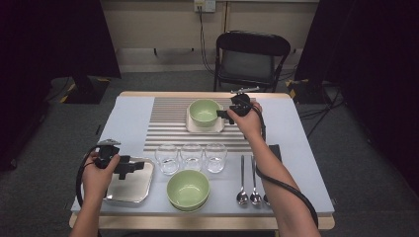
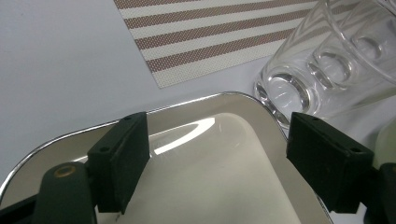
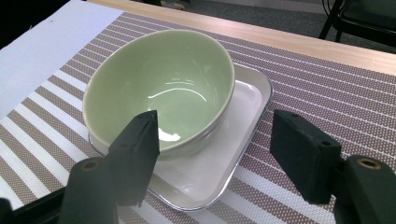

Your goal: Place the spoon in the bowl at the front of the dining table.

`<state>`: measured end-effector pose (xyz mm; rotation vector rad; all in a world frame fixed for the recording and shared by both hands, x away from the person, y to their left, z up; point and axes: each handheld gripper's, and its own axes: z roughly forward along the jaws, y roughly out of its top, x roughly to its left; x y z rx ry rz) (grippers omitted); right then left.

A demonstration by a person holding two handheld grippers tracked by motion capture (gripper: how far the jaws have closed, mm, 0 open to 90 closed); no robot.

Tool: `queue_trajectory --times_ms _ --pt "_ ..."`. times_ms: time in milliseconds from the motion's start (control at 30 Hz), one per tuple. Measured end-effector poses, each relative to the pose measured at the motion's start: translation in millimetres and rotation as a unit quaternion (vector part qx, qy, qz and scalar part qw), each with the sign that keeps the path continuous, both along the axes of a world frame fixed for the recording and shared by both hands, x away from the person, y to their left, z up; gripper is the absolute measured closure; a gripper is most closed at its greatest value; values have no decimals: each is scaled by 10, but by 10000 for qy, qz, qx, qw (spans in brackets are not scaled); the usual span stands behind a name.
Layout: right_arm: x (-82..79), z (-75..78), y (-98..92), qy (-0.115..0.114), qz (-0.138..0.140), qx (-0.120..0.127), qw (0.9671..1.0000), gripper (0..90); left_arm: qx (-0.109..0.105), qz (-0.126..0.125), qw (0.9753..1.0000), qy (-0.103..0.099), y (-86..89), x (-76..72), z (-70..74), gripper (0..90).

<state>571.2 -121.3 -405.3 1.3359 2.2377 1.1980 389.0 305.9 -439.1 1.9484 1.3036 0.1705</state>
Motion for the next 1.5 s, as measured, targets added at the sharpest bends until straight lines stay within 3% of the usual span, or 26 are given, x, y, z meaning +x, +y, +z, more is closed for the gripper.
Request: queue_trajectory --times_ms 300,667,867,1100,1267,1500 --pt "-41 34 -7 -22 72 -36 10000 322 -28 115 9999 -53 43 -35 26 214" --pt "-95 116 -22 -60 190 -87 9998 319 111 139 9998 -49 29 -21 49 203" --pt "-129 172 -57 -96 210 -103 9997 316 260 -48 9996 -50 -20 -22 57 203" --pt "-162 203 -114 -95 212 -61 9997 316 357 -75 9992 -169 -56 -22 70 189" --pt "-173 215 -151 -138 235 -49 9996 317 464 -140 9982 -362 -79 -21 80 192" --pt "-194 232 -177 -174 259 -32 9995 319 462 -136 9980 -411 -70 -30 79 289"
